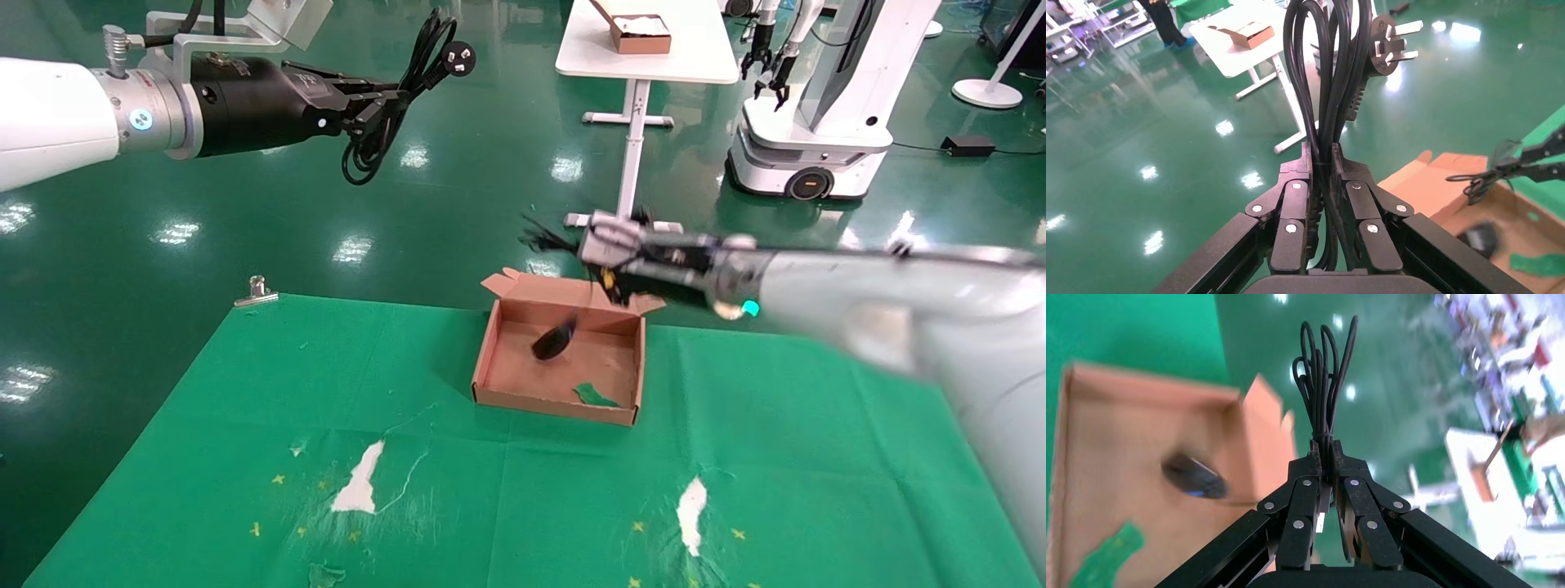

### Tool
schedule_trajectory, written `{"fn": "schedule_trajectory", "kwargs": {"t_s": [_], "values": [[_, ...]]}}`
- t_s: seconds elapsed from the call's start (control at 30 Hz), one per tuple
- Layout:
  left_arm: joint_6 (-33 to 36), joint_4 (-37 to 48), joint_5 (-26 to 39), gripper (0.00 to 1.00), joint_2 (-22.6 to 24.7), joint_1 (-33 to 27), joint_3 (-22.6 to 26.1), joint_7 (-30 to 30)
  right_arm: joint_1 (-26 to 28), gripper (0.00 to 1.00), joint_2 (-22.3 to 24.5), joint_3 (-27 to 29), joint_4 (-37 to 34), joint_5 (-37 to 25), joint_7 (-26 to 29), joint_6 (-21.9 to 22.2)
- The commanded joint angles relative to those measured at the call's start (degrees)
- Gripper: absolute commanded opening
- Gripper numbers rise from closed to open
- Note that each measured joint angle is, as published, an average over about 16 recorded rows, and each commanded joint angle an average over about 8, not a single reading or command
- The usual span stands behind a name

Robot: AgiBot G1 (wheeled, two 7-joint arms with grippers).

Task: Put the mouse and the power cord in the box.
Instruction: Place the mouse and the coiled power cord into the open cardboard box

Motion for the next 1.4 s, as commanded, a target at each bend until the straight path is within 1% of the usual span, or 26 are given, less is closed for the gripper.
{"fn": "schedule_trajectory", "kwargs": {"t_s": [0.03, 0.1, 0.13, 0.17, 0.2, 0.33, 0.37, 0.4, 0.43, 0.47, 0.6, 0.73, 0.93, 1.07, 1.17, 1.27, 1.33, 1.4], "values": [[0.0, -0.4, 0.1, 0.0, -0.2, 0.1, 0.1, 0.4, -1.7, 0.0, -1.7, 0.2, -1.6, 0.2, -0.4, 4.5], [1.6, -0.4, 0.4, 0.0, -0.9, 0.5, 0.3, 0.7, -3.7, 0.02, -1.8, 0.5, -1.7, 0.9, 0.1, 5.1], [2.4, -0.4, 0.5, 0.0, -1.3, 0.6, 0.3, 0.8, -4.4, 0.06, -1.8, 0.5, -1.6, 1.2, 0.3, 5.2], [3.2, -0.5, 0.6, 0.0, -1.6, 0.8, 0.4, 0.9, -5.1, 0.13, -1.8, 0.5, -1.5, 1.3, 0.6, 5.1], [4.0, -0.5, 0.8, 0.0, -1.9, 0.9, 0.6, 1.1, -5.6, 0.24, -1.8, 0.4, -1.3, 1.5, 0.8, 5.1], [6.8, -1.0, 1.7, 0.0, -2.8, 1.5, 1.2, 2.3, -6.6, 0.74, -1.8, 0.0, -0.7, 1.6, 1.4, 4.8], [7.4, -1.1, 2.0, 0.0, -2.9, 1.6, 1.3, 2.7, -6.7, 0.84, -1.8, -0.2, -0.5, 1.6, 1.6, 4.8], [7.9, -1.3, 2.2, 0.0, -3.0, 1.8, 1.5, 3.1, -6.8, 0.92, -1.7, -0.3, -0.4, 1.6, 1.7, 4.9], [8.3, -1.4, 2.5, 0.0, -3.1, 1.9, 1.7, 3.5, -6.8, 0.98, -1.7, -0.4, -0.3, 1.6, 1.9, 4.9], [8.6, -1.5, 2.7, 0.0, -3.2, 2.1, 1.8, 3.8, -6.8, 1.0, -1.7, -0.5, -0.2, 1.6, 2.0, 4.9], [8.7, -1.9, 3.5, 0.0, -2.8, 2.5, 2.4, 5.0, -6.9, 1.0, -1.6, -0.9, 0.0, 1.9, 2.3, 5.1], [7.6, -2.3, 4.0, 0.0, -1.2, 2.9, 2.7, 5.9, -6.7, 1.0, -1.2, -0.9, -0.2, 2.4, 2.0, 5.4], [5.6, -2.4, 4.4, 0.0, 3.0, 4.1, 3.1, 6.2, -5.2, 1.0, 0.2, -0.7, -1.1, 3.0, 0.0, 6.0], [2.4, -3.0, 3.7, 0.0, 6.3, 6.0, 2.6, 5.4, -3.3, 1.0, 2.4, -0.1, -1.6, 3.8, -1.5, 5.7], [-1.1, -4.9, 2.0, 0.0, 8.0, 8.7, 1.8, 2.8, -1.5, 1.0, 5.1, 0.7, -1.7, 4.8, -2.4, 4.5], [-3.5, -8.1, -0.2, 0.0, 8.6, 12.1, 1.6, -2.0, 0.6, 1.0, 8.3, 1.4, -1.5, 5.7, -3.2, 2.1], [-3.9, -10.3, -1.1, 0.0, 8.7, 14.1, 2.3, -6.3, 2.1, 1.0, 10.7, 1.7, -1.2, 6.1, -3.7, -0.3], [-3.5, -12.4, -1.5, 0.0, 8.7, 15.5, 3.6, -10.6, 3.5, 1.0, 13.2, 1.9, -0.8, 6.5, -4.0, -3.9]]}}
